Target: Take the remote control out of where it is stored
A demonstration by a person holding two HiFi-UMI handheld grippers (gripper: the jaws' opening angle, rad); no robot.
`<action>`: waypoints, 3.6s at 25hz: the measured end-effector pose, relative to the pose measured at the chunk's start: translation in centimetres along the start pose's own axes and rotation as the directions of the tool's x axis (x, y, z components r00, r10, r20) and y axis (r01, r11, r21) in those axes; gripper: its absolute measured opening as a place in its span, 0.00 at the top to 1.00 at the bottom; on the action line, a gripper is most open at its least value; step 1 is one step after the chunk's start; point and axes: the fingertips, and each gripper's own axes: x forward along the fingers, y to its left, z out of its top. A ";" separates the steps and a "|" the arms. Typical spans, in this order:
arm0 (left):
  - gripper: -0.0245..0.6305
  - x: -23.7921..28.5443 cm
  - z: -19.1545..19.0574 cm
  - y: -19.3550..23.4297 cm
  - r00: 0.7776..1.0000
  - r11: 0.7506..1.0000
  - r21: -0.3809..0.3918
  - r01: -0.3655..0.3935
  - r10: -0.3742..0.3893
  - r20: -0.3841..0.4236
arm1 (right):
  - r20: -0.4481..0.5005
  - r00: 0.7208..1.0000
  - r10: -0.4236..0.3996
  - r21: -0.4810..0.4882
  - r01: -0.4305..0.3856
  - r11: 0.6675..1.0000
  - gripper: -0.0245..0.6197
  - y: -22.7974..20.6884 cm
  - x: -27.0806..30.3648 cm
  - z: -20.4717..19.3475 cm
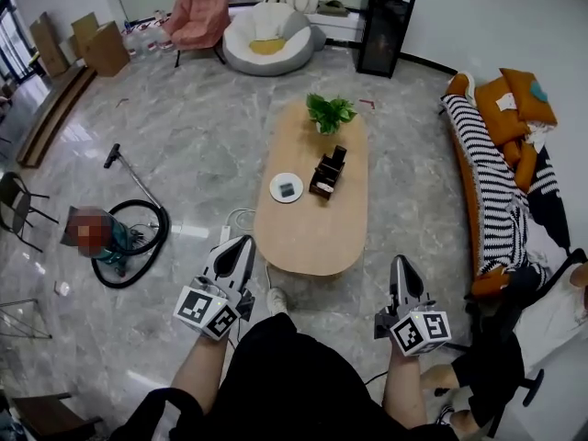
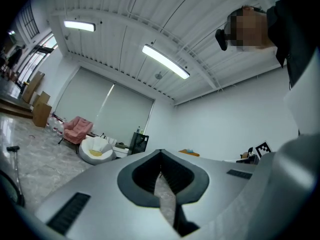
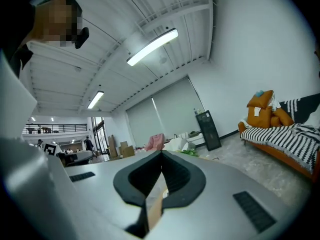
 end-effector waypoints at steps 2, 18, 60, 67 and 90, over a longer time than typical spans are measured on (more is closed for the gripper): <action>0.95 1.5 0.2 1.7 1.000 1.000 0.009 0.005 -0.005 -0.014 | -0.001 1.000 -0.010 -0.002 0.010 1.000 0.95 0.3 2.5 0.3; 0.95 8.0 -3.1 13.2 0.985 0.998 -0.010 0.059 -0.060 -0.163 | -0.160 0.984 -0.082 -0.060 0.073 0.995 0.95 1.5 17.7 -5.1; 0.95 21.7 -16.7 17.7 0.870 0.992 -0.044 -0.115 0.079 -0.486 | -0.644 0.765 0.026 -0.380 -0.349 0.857 0.83 -9.6 38.0 -25.6; 0.95 22.7 -18.4 18.5 0.851 0.988 -0.052 -0.144 0.096 -0.516 | -0.743 0.667 -0.050 -0.426 -0.414 0.804 0.75 -13.0 39.4 -32.2; 0.95 19.3 -22.0 19.0 0.801 0.963 -0.122 -0.239 0.125 -0.586 | -0.800 0.561 -0.212 -0.573 -0.609 0.549 0.72 -15.8 42.0 -41.2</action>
